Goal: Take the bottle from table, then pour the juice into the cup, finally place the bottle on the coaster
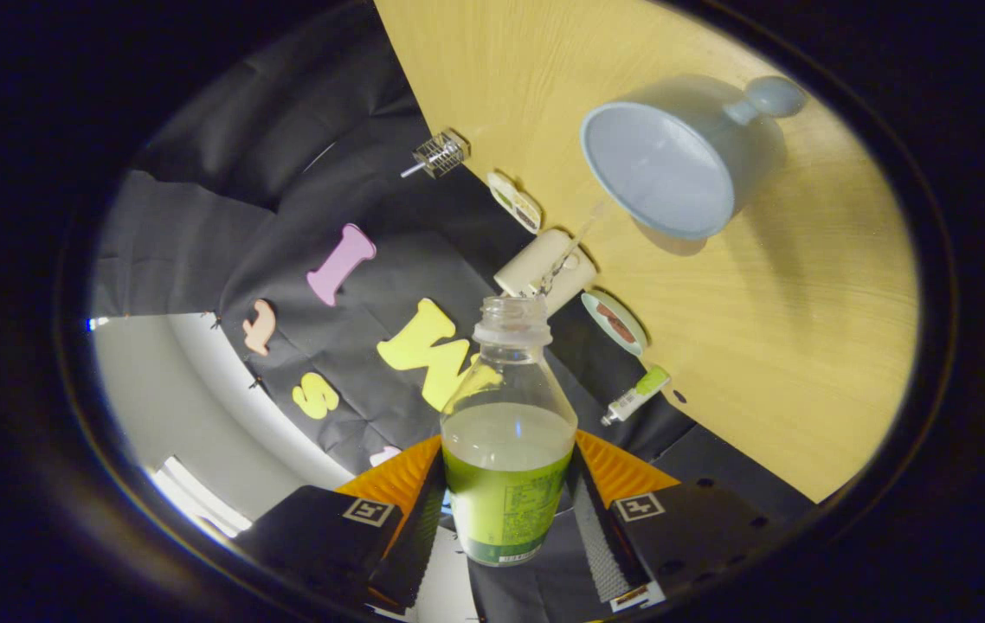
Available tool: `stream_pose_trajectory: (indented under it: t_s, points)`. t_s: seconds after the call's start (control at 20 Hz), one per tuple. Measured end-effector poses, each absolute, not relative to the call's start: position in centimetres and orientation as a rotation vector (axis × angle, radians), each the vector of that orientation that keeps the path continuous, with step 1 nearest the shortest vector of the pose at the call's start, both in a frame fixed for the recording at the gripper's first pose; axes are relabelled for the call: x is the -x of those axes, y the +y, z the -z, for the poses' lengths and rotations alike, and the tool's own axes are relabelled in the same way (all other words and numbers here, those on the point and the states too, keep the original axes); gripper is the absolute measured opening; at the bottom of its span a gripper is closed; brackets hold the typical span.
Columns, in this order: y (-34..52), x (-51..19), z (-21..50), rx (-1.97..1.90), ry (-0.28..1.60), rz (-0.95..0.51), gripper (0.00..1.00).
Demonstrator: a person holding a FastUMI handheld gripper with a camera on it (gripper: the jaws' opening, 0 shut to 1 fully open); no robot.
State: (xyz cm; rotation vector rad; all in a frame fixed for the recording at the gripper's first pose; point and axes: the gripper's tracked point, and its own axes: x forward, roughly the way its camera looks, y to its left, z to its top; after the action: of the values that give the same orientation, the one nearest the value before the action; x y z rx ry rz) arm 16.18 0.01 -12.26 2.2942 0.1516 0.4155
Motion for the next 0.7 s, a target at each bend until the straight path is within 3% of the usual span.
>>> stream_pose_trajectory:
  t_s: [0.7]
  points:
    - [-2.8, -15.0, 8.0, -2.394, 0.077, -0.457, 0.77]
